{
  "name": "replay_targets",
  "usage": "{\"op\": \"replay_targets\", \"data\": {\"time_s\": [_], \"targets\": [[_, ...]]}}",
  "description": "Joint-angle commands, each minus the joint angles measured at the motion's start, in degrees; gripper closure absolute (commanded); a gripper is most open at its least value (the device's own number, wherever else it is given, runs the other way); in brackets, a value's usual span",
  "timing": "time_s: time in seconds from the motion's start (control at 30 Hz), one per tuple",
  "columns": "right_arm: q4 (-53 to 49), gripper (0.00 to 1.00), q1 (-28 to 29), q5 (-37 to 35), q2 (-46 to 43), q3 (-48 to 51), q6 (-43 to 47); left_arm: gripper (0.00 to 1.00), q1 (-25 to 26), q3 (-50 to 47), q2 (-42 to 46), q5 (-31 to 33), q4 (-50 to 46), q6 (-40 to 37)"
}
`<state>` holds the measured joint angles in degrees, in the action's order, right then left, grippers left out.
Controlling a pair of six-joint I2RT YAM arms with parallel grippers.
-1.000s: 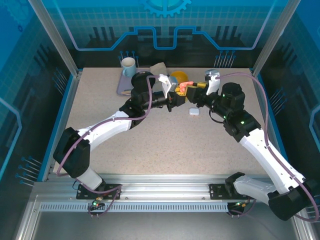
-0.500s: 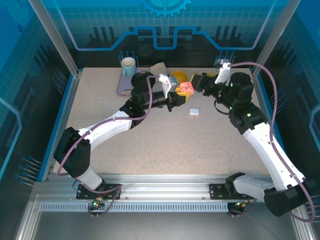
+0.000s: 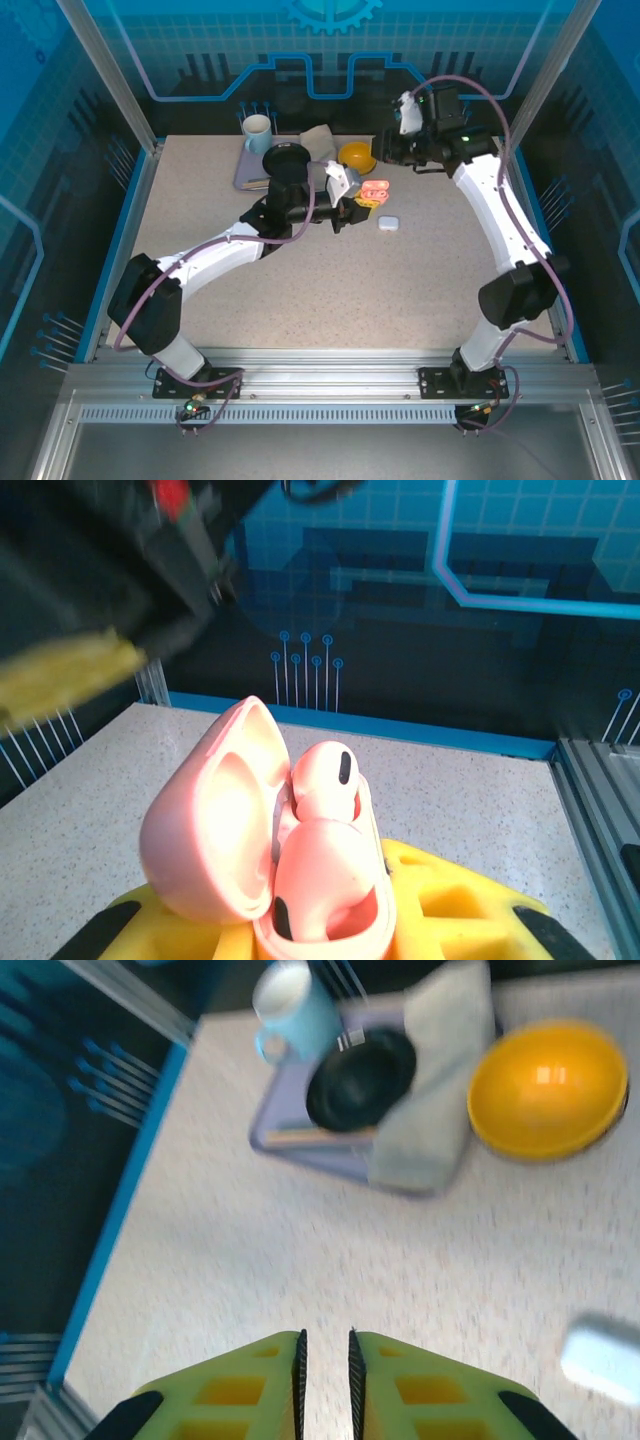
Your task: Insert the wireless bluetooth earbuds into the charging case
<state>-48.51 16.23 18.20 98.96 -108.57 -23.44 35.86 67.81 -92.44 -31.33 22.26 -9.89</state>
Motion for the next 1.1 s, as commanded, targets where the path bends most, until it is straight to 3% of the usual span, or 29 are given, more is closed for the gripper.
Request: {"op": "replay_targets", "data": {"time_s": [0.0,0.23,0.37,0.53,0.67,0.83,0.93,1.07], "targets": [[-7.5,0.81,2.7,2.2,-2.3,1.6,3.3,1.0,-1.4,2.6,-2.0,-1.3,-1.0,0.3],[-4.3,0.83,5.9,-2.0,-14.0,16.3,1.2,1.0,-5.3,4.5,-5.7,0.3,2.7,11.3],[2.1,0.71,0.9,-9.3,-20.5,26.6,-8.1,1.0,-5.3,4.9,-7.7,-0.1,0.5,14.6],[7.5,0.69,-4.1,-12.3,-22.7,36.2,-13.2,1.0,-5.4,7.9,-13.2,1.8,-13.7,30.5],[9.2,0.65,-4.4,-16.1,-24.2,42.2,-14.1,1.0,-6.2,13.2,-21.0,-2.0,-29.7,40.6],[11.0,0.61,-5.0,-19.0,-25.9,47.1,-13.8,1.0,-6.4,13.0,-25.9,-3.1,-32.9,43.9],[11.1,0.6,-5.8,-19.4,-26.1,48.2,-13.5,0.95,-6.8,14.2,-28.8,-3.2,-35.7,44.5],[11.6,0.55,-7.2,-19.4,-26.5,49.1,-13.0,0.81,-7.4,16.4,-31.3,-1.6,-40.0,43.0]]}}
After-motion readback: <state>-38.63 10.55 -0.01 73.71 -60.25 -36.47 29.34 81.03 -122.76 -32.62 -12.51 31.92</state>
